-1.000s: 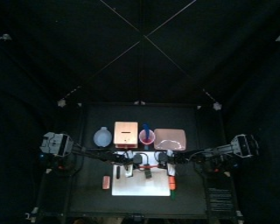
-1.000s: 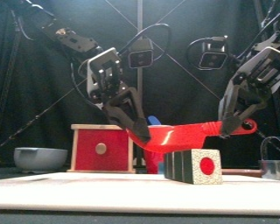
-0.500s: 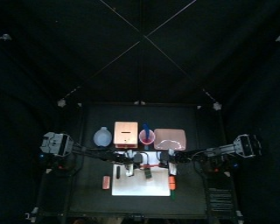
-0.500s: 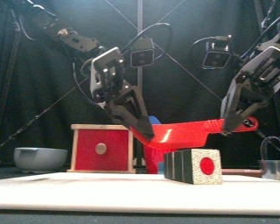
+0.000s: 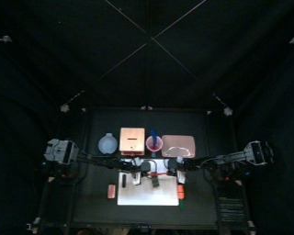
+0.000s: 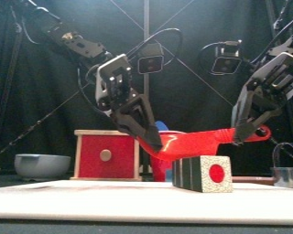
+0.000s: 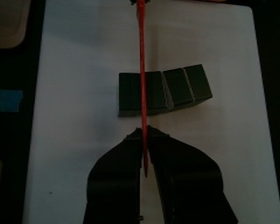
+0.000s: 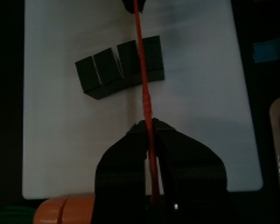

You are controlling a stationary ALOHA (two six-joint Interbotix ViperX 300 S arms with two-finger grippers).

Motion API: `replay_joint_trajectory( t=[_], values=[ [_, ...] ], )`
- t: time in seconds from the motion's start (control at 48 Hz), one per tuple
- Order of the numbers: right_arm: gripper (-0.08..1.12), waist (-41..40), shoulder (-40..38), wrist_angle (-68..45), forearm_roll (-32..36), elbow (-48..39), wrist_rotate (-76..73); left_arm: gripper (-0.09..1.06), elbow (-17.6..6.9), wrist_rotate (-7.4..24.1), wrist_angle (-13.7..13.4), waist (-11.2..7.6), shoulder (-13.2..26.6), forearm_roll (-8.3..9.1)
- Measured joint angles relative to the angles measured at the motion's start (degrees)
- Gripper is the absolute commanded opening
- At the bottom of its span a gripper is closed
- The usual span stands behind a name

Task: Place sushi on board then cut the sushi with the knife then place the pieces on the plate
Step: Cut the sushi into 4 pieces

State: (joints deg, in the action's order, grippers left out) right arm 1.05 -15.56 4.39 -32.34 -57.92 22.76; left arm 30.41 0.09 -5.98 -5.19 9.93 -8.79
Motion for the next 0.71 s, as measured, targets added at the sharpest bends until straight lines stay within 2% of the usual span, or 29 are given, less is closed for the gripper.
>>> replay_joint_trajectory(
  t=[0.708],
  values=[
    [0.37, 0.2, 8.8, -0.2, -0.6, 1.8, 0.0, 0.50, -0.3, -0.1, -0.2, 0.09, 3.4, 0.00]
  ],
)
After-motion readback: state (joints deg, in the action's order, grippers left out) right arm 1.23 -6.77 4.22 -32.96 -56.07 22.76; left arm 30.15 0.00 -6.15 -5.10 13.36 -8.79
